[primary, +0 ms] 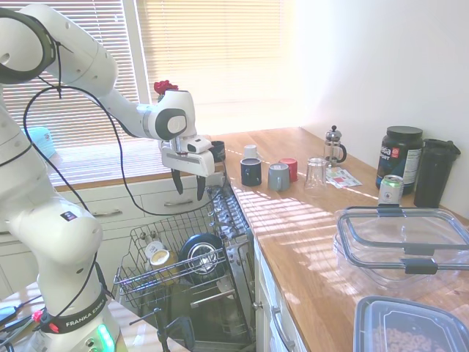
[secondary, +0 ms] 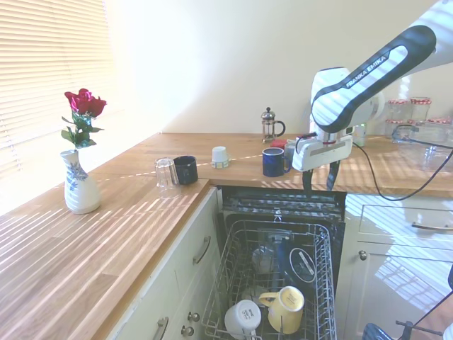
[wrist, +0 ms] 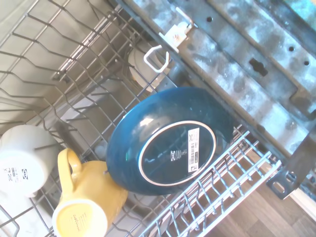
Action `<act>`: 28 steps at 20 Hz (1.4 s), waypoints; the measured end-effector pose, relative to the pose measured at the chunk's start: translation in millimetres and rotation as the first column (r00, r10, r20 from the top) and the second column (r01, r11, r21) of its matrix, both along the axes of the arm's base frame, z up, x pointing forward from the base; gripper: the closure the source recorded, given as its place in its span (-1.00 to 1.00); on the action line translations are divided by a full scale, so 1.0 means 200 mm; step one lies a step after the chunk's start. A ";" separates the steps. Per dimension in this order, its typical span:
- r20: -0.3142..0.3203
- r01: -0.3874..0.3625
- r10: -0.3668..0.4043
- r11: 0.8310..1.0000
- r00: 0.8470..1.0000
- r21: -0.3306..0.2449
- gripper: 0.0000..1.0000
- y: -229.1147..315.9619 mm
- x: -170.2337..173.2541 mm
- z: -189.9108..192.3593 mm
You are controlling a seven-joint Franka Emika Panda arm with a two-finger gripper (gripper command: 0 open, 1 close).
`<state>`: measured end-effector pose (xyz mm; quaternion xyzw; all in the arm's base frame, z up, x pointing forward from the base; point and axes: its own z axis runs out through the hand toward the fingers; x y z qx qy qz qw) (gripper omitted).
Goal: Unload the mug from the dish rack
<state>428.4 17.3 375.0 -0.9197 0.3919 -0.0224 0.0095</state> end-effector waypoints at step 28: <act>-0.097 -0.596 0.588 0.795 0.803 -0.113 -1.00 1.04 -0.15 -1.25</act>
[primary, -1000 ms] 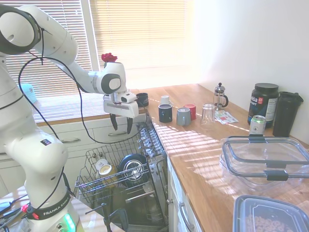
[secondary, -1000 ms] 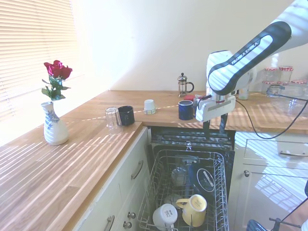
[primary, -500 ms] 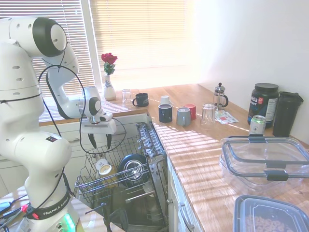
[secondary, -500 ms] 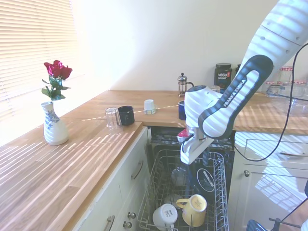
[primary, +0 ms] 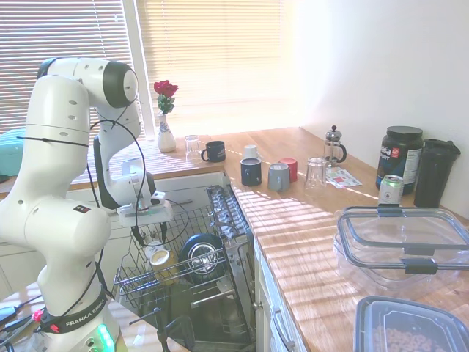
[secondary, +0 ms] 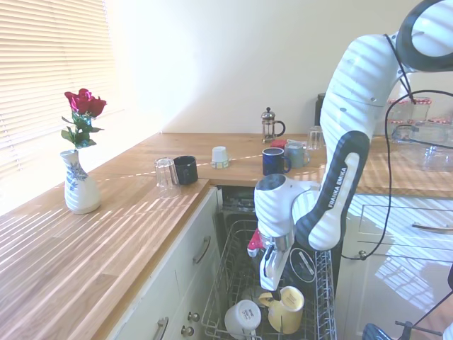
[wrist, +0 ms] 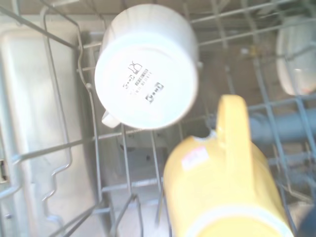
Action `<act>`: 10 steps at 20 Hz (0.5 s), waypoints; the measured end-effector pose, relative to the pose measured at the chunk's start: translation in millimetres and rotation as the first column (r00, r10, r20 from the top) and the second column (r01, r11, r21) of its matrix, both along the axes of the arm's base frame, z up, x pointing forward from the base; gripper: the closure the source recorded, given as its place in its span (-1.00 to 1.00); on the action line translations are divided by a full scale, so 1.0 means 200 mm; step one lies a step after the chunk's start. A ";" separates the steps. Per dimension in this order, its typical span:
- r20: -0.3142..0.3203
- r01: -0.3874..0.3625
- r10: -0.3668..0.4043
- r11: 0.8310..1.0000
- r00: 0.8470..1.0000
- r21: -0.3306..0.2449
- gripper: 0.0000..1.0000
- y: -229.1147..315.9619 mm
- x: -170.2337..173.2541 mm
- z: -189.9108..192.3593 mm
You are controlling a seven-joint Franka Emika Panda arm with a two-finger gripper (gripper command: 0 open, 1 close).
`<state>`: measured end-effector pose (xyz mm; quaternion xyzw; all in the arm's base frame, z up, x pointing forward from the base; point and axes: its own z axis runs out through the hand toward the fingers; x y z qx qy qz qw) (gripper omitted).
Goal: Unload the mug from the dish rack
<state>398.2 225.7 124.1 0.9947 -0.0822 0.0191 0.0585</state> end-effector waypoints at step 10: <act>-0.040 -0.151 0.152 0.988 0.988 0.008 1.00 -0.01 0.12 -0.32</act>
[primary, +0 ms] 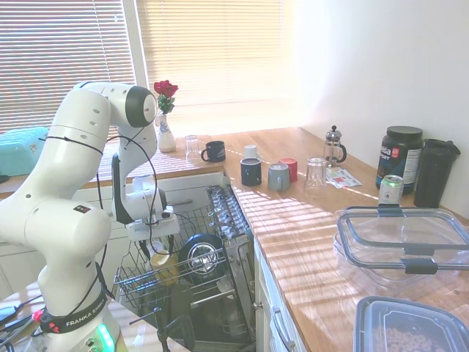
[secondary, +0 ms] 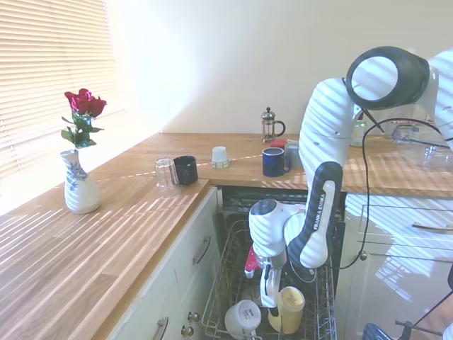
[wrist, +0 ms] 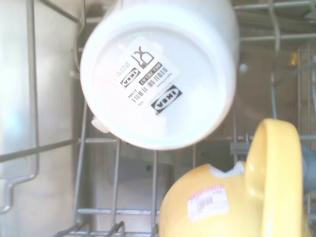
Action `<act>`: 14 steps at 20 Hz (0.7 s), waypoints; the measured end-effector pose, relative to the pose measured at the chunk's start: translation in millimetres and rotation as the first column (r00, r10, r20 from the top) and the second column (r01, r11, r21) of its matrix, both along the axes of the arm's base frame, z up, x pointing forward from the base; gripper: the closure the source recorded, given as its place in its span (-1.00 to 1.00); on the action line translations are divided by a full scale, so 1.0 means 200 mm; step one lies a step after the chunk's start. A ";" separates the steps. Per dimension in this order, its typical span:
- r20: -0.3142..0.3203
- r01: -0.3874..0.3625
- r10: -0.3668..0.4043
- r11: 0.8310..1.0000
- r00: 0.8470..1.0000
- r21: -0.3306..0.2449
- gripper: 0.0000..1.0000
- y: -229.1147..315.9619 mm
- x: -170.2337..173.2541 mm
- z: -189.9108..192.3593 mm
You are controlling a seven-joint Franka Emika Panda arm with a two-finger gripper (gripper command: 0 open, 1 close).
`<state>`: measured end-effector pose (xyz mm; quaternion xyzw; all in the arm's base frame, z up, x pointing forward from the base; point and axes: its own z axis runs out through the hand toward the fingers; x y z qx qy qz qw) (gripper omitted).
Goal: Unload the mug from the dish rack
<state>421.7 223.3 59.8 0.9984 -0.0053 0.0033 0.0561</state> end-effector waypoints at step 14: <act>0.057 0.017 -0.024 0.994 0.998 0.106 1.00 -0.13 0.04 -0.19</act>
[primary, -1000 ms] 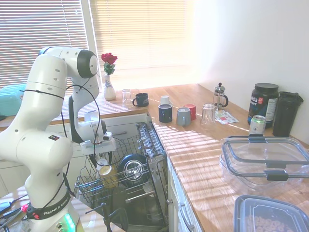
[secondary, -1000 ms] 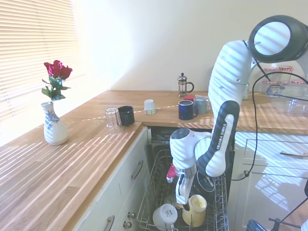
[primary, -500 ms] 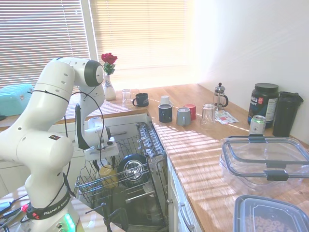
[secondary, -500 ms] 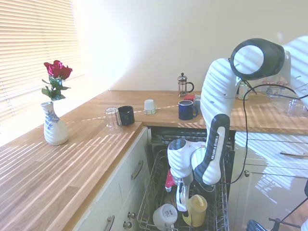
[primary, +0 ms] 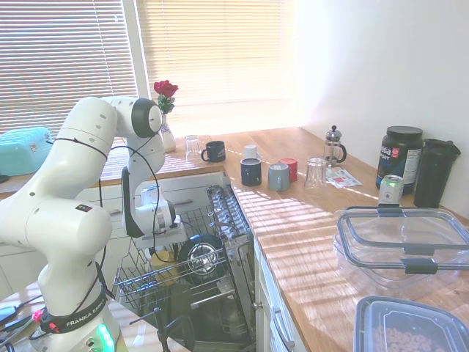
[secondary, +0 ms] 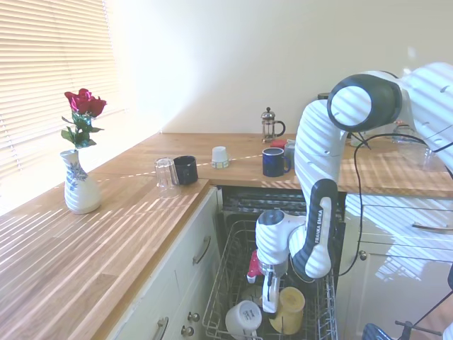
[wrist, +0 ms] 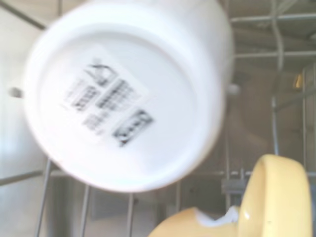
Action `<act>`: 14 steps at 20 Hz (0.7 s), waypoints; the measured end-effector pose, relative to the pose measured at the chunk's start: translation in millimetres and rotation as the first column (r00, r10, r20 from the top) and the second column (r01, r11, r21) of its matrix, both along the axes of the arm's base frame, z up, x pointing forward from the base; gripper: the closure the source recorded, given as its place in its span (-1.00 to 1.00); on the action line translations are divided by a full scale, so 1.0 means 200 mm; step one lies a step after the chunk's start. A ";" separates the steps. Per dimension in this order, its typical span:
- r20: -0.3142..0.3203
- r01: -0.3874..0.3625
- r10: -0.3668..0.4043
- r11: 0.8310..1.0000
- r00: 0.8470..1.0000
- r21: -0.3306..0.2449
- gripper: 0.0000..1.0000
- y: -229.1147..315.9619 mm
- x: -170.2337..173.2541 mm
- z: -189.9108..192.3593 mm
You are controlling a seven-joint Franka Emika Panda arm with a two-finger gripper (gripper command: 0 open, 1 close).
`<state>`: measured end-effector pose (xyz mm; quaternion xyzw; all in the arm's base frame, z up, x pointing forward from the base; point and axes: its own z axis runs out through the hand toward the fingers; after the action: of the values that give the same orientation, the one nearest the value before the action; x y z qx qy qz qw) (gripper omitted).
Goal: Unload the mug from the dish rack
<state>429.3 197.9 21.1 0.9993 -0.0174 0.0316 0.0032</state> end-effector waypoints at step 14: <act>0.013 -0.012 0.012 1.000 1.000 -0.019 1.00 0.00 -0.06 0.00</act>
<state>417.7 197.9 21.3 0.9991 -0.0110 0.0384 0.0122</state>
